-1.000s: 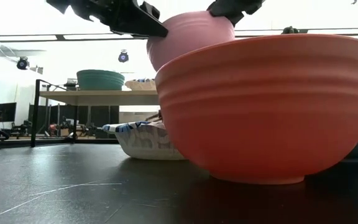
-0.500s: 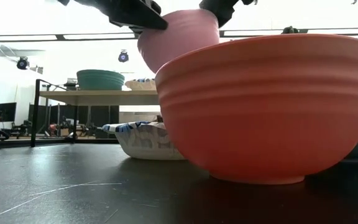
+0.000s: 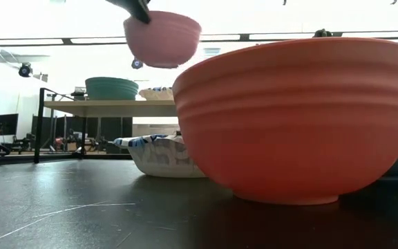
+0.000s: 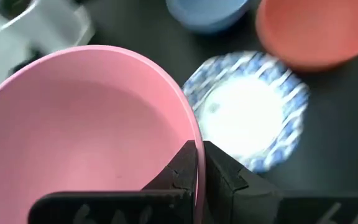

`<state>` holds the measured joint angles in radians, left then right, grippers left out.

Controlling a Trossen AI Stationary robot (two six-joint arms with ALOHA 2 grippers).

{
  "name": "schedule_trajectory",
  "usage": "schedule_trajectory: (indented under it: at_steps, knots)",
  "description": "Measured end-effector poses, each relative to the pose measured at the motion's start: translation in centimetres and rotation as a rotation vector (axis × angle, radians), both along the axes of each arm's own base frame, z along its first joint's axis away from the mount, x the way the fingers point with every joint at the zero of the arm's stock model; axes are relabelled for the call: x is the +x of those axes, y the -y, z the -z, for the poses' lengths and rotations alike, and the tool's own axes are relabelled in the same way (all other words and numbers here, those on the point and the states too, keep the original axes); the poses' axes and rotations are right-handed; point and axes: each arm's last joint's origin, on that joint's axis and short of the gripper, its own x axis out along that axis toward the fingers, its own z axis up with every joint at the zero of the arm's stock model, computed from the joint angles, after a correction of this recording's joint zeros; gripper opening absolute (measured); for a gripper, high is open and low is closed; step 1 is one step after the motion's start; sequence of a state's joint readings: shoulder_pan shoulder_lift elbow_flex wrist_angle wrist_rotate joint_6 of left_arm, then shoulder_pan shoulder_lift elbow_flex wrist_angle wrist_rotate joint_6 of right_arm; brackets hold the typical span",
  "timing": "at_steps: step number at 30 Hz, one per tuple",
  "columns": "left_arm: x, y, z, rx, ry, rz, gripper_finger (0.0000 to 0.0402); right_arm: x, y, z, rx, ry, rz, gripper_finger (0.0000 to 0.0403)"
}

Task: Place and stack bowls onto a shelf
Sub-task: Stack the pink bowl on top of the green bowl on the shelf

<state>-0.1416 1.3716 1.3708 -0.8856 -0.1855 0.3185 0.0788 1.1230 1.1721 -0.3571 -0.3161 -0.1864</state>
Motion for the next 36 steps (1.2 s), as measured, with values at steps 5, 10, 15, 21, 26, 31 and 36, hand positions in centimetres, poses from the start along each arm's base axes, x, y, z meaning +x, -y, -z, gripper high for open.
schedule_trajectory:
  at_steps: [5,10,15,21,26,31,36]
  knots:
    - [-2.4,-2.0,-3.1,0.125,-0.064,-0.130,0.0000,-0.6,0.0,1.2,-0.004,-0.028,0.002,0.0175]
    - [-5.6,-5.3,-5.0,0.120,-0.026,-0.276,0.0000,-0.3,0.0,3.0,-0.004,-0.060,0.003,0.0175]
    - [-8.9,-9.3,-5.2,0.125,0.015,-0.486,0.0000,-0.2,0.0,4.7,-0.008,-0.090,0.002,0.0175]
    - [-10.9,-13.1,-4.0,0.067,0.050,-0.614,0.0000,-0.4,0.0,7.2,-0.010,-0.089,0.001,0.0175]
    - [-11.1,-15.1,-2.8,0.062,0.052,-0.671,0.0000,-0.4,0.1,8.1,-0.015,-0.071,-0.001,0.0173]
    - [-10.6,-15.9,-1.9,0.036,0.039,-0.672,0.0000,-0.4,0.1,8.1,-0.016,-0.068,-0.001,0.0174]
    - [-10.1,-16.2,-1.6,0.026,0.037,-0.682,0.0000,-0.4,0.1,8.2,-0.020,-0.068,-0.003,0.0171]
